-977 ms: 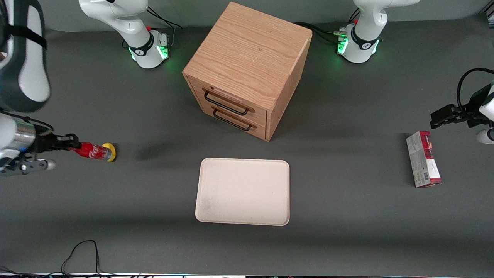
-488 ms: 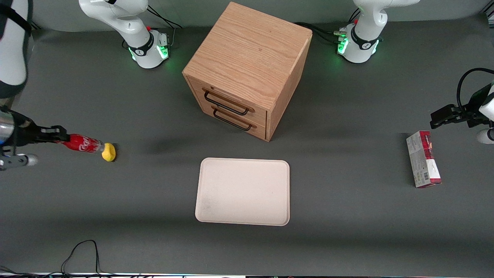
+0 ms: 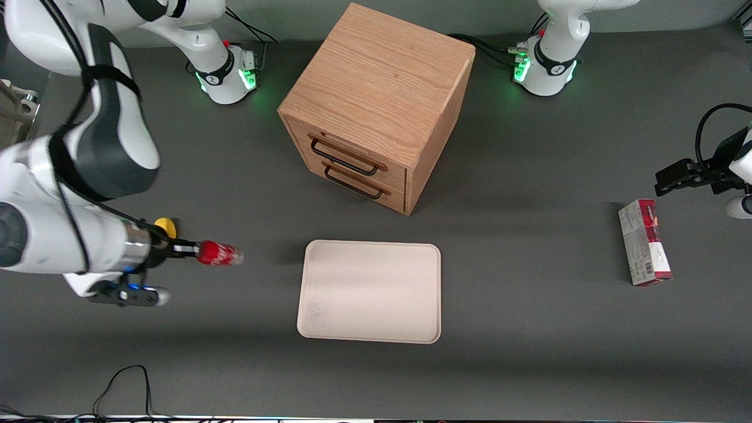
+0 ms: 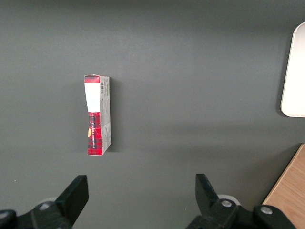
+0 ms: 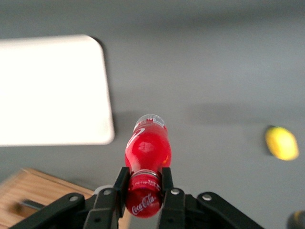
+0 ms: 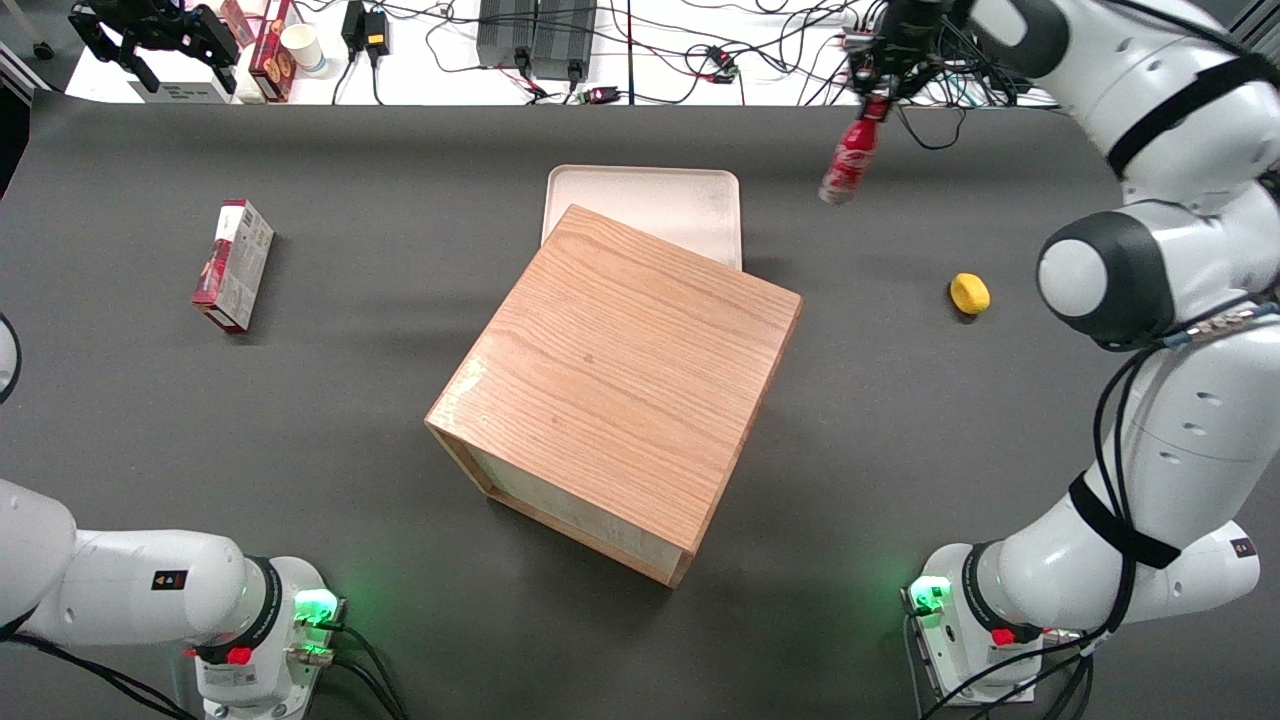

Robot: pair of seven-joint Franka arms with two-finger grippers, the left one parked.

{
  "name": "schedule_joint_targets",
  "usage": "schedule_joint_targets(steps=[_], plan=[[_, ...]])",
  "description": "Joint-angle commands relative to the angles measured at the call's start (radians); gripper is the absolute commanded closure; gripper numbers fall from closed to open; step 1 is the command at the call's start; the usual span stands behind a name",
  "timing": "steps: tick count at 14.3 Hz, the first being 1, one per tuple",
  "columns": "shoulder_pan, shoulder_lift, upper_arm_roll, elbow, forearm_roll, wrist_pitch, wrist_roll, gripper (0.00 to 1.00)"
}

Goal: Place coke bottle on tray
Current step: 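Carry the bottle with the right gripper onto the white tray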

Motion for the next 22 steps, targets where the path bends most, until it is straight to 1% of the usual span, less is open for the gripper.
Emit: schedule_joint_targets(steps=[1, 5, 7, 8, 11, 13, 14, 16, 22], plan=[[0.068, 0.066, 0.017, 0.094, 0.006, 0.070, 0.162, 1.00], [0.155, 0.132, 0.006, 0.095, -0.009, 0.199, 0.300, 1.00], [0.184, 0.160, 0.008, 0.095, -0.062, 0.241, 0.343, 1.00], [0.195, 0.172, 0.008, 0.095, -0.078, 0.259, 0.366, 1.00], [0.209, 0.221, 0.005, 0.097, -0.086, 0.336, 0.399, 1.00], [0.209, 0.269, 0.005, 0.130, -0.119, 0.365, 0.399, 1.00], [0.209, 0.295, 0.005, 0.152, -0.125, 0.370, 0.400, 1.00], [0.212, 0.312, 0.008, 0.157, -0.153, 0.391, 0.400, 1.00], [0.212, 0.326, 0.009, 0.157, -0.158, 0.414, 0.400, 1.00]])
